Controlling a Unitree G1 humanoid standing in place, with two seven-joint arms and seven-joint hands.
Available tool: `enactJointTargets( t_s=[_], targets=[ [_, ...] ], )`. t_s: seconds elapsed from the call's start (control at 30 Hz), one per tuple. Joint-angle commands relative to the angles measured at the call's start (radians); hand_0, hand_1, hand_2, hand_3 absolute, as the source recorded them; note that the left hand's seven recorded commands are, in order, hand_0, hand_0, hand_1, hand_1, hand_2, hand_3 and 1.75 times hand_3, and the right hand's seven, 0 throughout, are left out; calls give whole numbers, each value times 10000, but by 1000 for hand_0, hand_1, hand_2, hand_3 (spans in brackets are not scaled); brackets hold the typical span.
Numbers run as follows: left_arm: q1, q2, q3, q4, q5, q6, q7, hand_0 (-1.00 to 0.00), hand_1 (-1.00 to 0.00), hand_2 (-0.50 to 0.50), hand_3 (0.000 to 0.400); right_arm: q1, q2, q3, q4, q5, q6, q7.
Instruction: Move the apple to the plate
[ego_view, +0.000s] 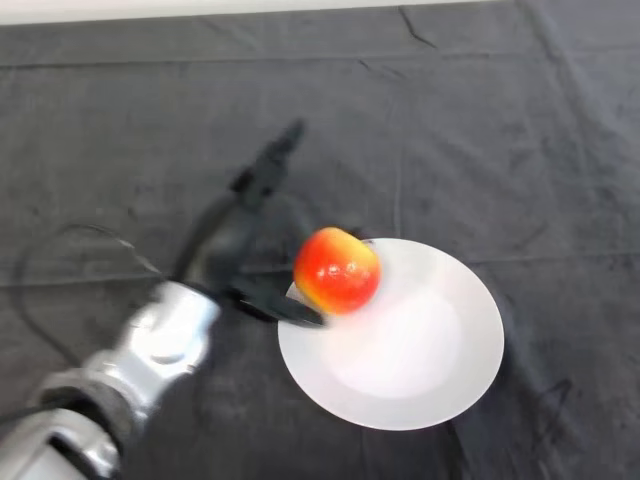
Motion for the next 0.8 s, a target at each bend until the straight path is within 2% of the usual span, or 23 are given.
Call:
enactJointTargets(
  t_s=[0.03,0.2,0.4,0.8],
  targets=[
    [160,753,423,287,-379,-261,-75,0,0,0,0,373,-181,-50,120,79,-68,9],
    [261,1132,1109,490,-625,-288,102,0,0,0,0,373,-181,-50,120,79,-68,9],
    [363,1306,1846,707,-842,-157,461,0,0,0,0,373,-181,-50,120,78,-68,9],
    [587,1718,3090,914,-1211,99,787,0,0,0,0,373,-181,-50,119,78,-69,9]
  ],
)
